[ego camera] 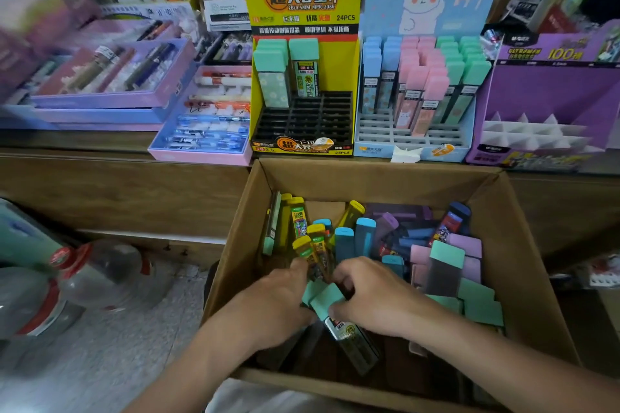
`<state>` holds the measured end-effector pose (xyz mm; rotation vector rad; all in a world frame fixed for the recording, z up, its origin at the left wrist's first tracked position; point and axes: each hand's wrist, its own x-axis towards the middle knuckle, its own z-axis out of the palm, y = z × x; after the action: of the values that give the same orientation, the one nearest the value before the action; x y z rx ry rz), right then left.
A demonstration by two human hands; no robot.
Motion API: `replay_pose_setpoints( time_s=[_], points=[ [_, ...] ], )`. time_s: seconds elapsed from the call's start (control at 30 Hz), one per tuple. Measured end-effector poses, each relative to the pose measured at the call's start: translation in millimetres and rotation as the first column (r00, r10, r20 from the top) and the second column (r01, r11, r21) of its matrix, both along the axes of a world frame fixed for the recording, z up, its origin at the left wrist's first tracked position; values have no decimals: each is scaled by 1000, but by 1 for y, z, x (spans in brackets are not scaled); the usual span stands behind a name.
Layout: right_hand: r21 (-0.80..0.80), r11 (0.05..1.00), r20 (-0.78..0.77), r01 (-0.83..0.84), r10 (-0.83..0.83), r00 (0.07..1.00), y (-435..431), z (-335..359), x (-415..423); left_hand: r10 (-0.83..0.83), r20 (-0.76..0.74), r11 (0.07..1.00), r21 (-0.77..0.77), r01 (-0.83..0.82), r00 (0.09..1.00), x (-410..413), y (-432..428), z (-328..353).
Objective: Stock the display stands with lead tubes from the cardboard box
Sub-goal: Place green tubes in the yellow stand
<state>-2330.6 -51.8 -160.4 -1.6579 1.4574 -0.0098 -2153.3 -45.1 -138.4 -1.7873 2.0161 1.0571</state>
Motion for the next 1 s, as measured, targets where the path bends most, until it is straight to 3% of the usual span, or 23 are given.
replay_pose_setpoints(
  time_s=[0.1, 0.23, 0.37, 0.53, 0.63, 0.77, 0.9, 1.0],
  points=[
    [83, 993, 43, 87, -90, 995, 2, -2, -4, 120, -43, 993, 13, -120, 992, 4, 8, -1],
    [271, 938, 161, 219, -268, 950, 6, -5, -4, 166, -57, 986, 43, -163, 985, 11, 7, 0],
    [339, 909, 169, 242, -312, 935, 5, -4, -4, 219, -90, 976, 45, -215, 972, 14, 5, -1],
    [371, 876, 290, 309, -425, 857, -4, -1, -12, 353, -290, 934, 51, -354, 890, 17, 3, -6],
    [502, 791, 418, 350, -576, 702, -6, 2, -14, 454, -462, 884, 128, -450, 761, 14, 1, -7],
    [564, 742, 503, 362, -657, 562, -9, 7, -14, 570, -651, 812, 352, -466, 502, 14, 0, -7],
    [628, 688, 548, 363, -723, 421, -17, 14, -16, 685, -690, 702, 536, -469, 235, 16, -3, -9],
    [631, 692, 578, 351, -721, 382, -22, 21, -18, 736, -670, 639, 646, -418, 91, 10, -3, -7]
  ],
)
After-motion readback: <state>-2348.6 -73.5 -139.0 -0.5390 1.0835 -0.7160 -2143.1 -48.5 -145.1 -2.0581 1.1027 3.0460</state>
